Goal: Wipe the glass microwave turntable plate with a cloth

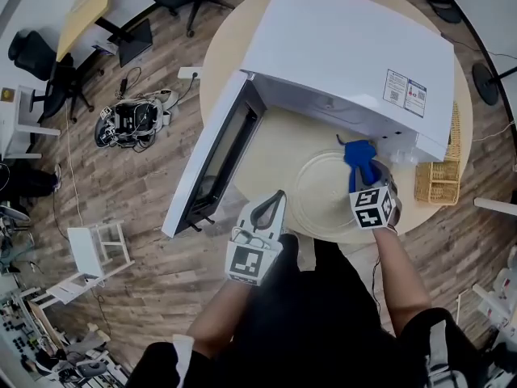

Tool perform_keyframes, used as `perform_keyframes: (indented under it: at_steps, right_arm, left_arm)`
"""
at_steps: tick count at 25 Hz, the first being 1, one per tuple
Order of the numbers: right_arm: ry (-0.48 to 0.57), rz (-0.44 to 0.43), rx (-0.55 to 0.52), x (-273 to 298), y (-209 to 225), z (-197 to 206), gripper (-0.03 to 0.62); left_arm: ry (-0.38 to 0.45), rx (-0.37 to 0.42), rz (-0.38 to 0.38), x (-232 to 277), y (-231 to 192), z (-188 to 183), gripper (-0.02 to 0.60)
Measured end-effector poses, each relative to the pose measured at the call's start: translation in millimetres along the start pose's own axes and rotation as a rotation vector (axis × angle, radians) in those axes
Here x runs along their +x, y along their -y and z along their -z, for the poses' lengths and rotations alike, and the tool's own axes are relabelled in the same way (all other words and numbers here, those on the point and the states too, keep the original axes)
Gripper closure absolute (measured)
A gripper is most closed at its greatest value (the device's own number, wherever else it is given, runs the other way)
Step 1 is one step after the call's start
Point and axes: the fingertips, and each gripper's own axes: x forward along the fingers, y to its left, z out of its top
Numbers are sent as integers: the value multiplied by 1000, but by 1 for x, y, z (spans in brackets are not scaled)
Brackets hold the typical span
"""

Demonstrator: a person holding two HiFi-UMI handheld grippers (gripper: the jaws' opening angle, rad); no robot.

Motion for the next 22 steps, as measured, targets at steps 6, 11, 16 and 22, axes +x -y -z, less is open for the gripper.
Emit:
perform_keyframes:
  at_steps: [6, 11, 16, 22]
  right_arm:
    - [47, 8, 47, -6, 0, -7, 502]
    - [110, -15, 80, -23, -8, -24, 502]
    - [167, -92, 93, -41, -30, -46, 502]
    - [192, -223, 111, -54, -77, -64, 502]
  left_arm:
    - [8, 11, -13, -4, -1, 2, 575]
    - [12, -7, -23, -8, 1, 2, 575]
    - [10, -28, -47, -12, 0, 5, 575]
    - [2, -38, -63, -20, -1, 17, 575]
